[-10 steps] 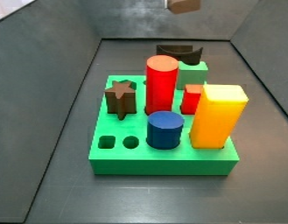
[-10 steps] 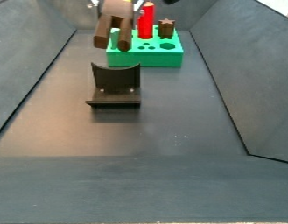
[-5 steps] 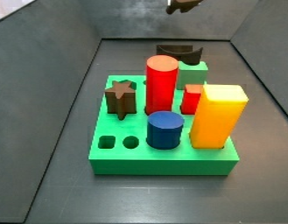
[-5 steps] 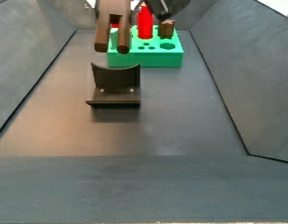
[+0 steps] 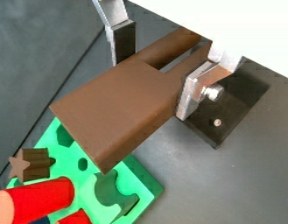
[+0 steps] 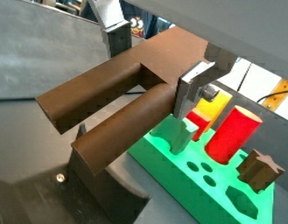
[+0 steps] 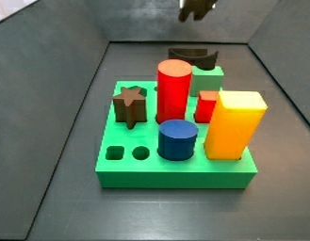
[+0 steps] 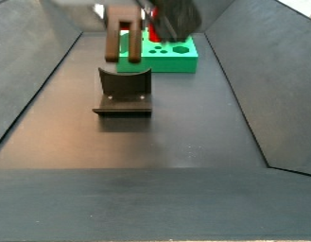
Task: Pick up the square-circle object. Move up. Place the square-circle object on the fixture. Regrasp the square-circle object. Rotate the square-circle object. Move to above the board. Insert the square-circle object.
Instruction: Place the square-circle object on the fixture.
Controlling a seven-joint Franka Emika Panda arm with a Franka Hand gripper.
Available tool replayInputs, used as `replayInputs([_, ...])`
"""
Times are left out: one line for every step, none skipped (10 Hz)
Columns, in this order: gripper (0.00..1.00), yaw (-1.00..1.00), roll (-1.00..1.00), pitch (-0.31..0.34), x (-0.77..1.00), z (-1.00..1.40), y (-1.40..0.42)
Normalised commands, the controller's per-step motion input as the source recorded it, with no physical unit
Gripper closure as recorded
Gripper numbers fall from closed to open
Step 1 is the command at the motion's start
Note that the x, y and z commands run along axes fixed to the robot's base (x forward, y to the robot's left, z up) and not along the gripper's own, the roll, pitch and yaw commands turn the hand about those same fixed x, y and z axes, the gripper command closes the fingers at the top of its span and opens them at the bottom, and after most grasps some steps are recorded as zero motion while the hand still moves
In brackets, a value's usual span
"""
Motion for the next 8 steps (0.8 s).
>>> replayInputs([1.0,-0.15,-0.98,0.168,0.14,-1.0,0.14])
replayInputs([1.0,-0.16,-0.82,0.154,0.15,-1.0,0.14])
replayInputs([1.0,-0.17,-0.65,0.121,0.16,-1.0,0.14])
replayInputs([1.0,-0.18,-0.48,0.082,0.16,-1.0,0.14])
replayInputs([1.0,-0.17,-0.28,0.047,0.18,-1.0,0.14])
replayInputs([1.0,-0.16,-0.2,0.02,0.18,-0.96,0.13])
replayInputs([1.0,-0.14,-0.17,-0.01,0.14,-0.67,0.1])
replayInputs([1.0,-0.13,-0.16,-0.024,0.12,-0.53,0.08])
